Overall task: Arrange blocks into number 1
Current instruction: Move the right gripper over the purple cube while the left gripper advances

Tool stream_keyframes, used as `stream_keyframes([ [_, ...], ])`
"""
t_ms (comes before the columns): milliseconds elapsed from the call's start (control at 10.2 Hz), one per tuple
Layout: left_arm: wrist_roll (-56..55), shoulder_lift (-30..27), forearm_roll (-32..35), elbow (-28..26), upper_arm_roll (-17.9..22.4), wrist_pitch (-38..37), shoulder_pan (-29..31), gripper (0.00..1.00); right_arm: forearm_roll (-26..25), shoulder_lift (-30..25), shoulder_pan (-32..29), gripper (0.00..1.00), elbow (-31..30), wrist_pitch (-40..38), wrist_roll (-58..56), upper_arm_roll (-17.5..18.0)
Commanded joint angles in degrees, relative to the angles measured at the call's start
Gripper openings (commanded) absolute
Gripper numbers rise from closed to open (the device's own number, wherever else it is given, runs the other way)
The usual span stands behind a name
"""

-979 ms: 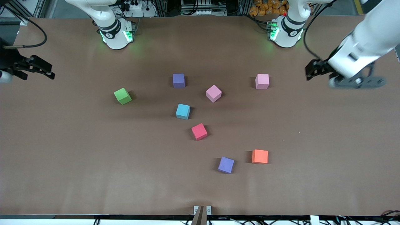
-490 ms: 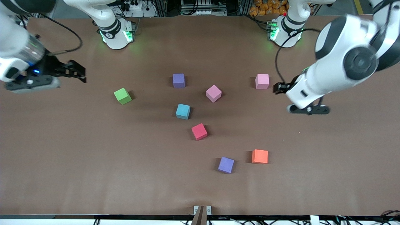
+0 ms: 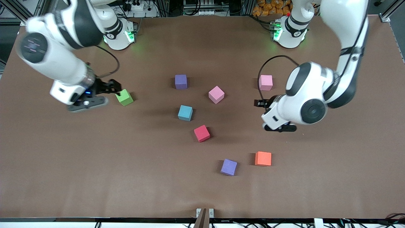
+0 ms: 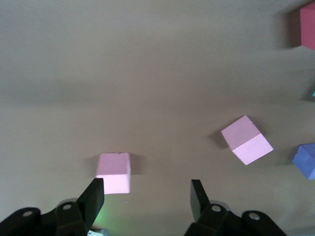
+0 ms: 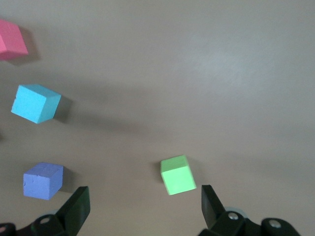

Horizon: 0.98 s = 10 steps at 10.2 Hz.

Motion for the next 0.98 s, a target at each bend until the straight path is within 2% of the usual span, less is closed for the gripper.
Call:
stream_keyframes([
  [0,-2.5,1.6,-1.5,1.4,0.3,0.8,-1.0,0.79,0.4,-2.0,-0.4,1.00,-7.3,3.7,8.7,6.9],
  [196,-3.3,2.3,-1.3,1.4,0.3,1.6,-1.6,0.79,0.4,-2.1,0.2,1.00,-12.0,8.4,13.8,12.4],
  [490,-3.3,3.2,-1.4,1.4,0.3,2.0,-1.9,0.79,0.9,-0.3,0.9,1.00,-16.9,16.1,28.4,21.7],
  [881,-3.3,3.7,-1.5,1.4,0.3,2.4,-1.6,0.79,1.1,7.5,7.8,1.00,-17.1,23.3,40.0,22.2],
])
